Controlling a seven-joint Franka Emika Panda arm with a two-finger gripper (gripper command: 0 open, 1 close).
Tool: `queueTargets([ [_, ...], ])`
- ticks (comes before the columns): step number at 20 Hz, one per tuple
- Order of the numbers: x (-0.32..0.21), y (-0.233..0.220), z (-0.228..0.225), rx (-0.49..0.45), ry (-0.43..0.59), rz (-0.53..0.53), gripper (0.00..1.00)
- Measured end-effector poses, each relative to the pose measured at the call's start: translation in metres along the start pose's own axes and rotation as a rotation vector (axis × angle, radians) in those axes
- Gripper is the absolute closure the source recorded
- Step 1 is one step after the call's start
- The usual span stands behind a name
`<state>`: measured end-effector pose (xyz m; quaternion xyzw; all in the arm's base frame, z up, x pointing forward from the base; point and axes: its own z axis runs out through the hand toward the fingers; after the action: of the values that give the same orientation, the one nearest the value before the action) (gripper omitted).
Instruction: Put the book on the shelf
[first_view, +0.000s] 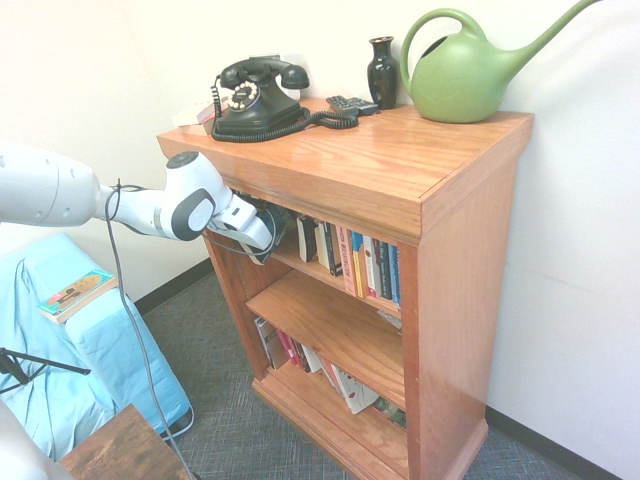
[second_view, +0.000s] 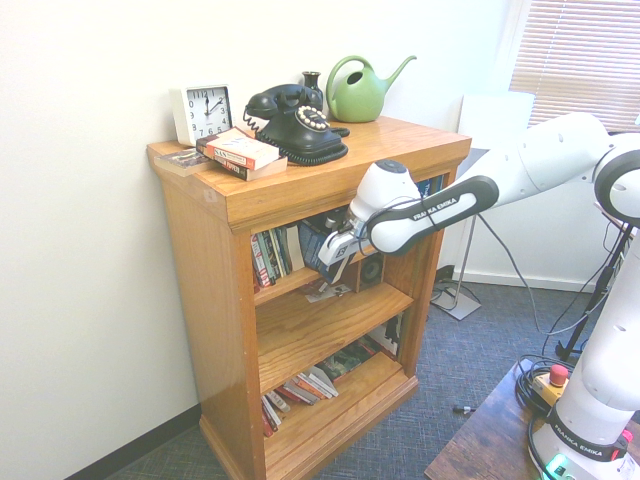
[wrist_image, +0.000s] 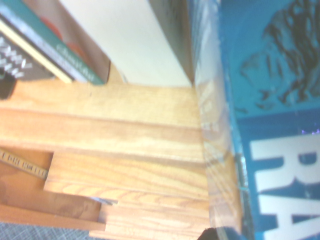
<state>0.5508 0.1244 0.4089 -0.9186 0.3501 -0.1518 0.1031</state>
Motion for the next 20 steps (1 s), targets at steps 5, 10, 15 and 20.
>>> queueTargets([
  [5,0.001,0.0,-0.009,-0.013,-0.037,0.019,1.0],
  [10,0.008,0.005,-0.023,-0.019,-0.061,0.041,1.0],
  [15,0.012,0.008,-0.022,-0.028,-0.065,0.046,1.0],
  [20,0.019,0.005,-0.006,-0.039,-0.078,0.053,1.0],
])
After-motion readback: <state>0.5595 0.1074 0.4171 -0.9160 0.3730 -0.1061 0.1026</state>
